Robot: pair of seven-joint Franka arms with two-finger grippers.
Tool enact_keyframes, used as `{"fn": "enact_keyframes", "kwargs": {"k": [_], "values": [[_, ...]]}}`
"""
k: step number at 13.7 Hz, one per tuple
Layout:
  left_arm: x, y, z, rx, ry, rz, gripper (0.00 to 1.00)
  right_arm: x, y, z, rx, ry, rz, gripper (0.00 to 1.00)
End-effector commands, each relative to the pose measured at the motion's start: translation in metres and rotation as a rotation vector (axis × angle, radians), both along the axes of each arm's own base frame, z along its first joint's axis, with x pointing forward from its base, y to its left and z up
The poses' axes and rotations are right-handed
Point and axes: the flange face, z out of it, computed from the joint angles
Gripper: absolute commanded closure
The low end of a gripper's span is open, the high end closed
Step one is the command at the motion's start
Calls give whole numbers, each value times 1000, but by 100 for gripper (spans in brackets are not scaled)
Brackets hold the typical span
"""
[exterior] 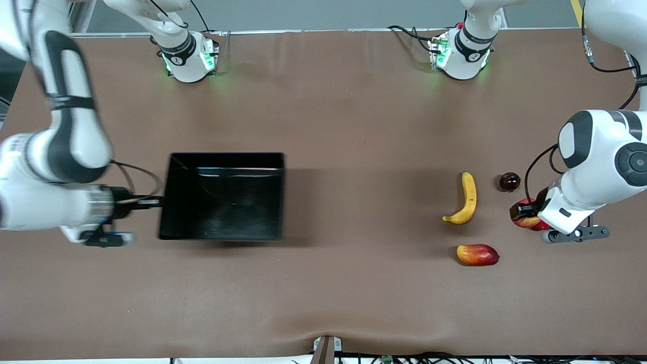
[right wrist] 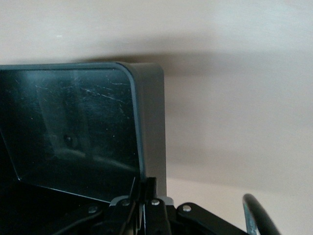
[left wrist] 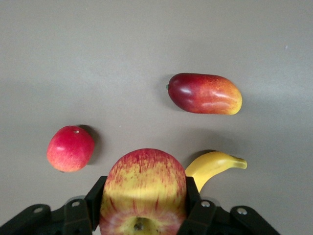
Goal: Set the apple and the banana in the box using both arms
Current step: 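Lift the apple with the left gripper while the right gripper slides the tray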
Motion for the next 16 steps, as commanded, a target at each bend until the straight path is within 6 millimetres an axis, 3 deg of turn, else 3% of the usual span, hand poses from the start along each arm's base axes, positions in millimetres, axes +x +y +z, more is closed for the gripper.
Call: {"fn": "enact_keyframes", "kwargs": {"k": [1,4,8,11,14,15,16], "values": [[-5,-4,23,5,0,33,100,-4,65,0,39,-8,-50,100],[-2,-13,34,-1,-17,21,100,-12,134,-25,61,-40,-10,100],[-4,-34,29,-20,-7,26,100,-26,206,-71,46,-68,8,100],[-7,-70,31,-39,-5,73,100,-44,259,-95,21,-75,-78,100],[-11,-96,35,-51,-11,96,100,-57,289,-110,9,-80,-131,100],[-7,-106,37,-62,-21,117,100,-56,289,-110,7,-81,-133,22],[0,-120,37,-75,-28,135,100,-55,287,-107,-4,-101,-112,0]]}}
